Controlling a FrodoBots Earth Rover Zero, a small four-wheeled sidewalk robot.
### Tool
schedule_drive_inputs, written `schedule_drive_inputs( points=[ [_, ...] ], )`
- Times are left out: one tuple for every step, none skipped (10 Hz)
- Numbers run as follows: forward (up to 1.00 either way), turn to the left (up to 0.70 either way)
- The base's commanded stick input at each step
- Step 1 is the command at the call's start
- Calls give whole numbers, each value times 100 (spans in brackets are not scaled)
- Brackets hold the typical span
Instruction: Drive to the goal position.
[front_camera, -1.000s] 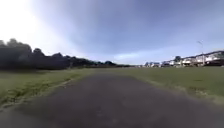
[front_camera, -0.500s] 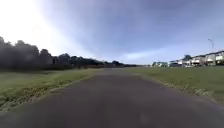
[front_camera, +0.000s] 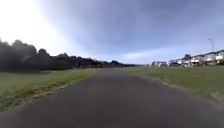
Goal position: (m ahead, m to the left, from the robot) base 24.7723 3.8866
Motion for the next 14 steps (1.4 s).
schedule_drive_inputs(
  points=[
    [100,0],
    [100,0],
    [100,0],
    [100,0],
    [100,0],
    [100,0],
    [100,0],
    [100,0],
    [100,0],
    [100,0],
    [100,0],
    [100,0],
    [100,0],
    [100,0]
  ],
)
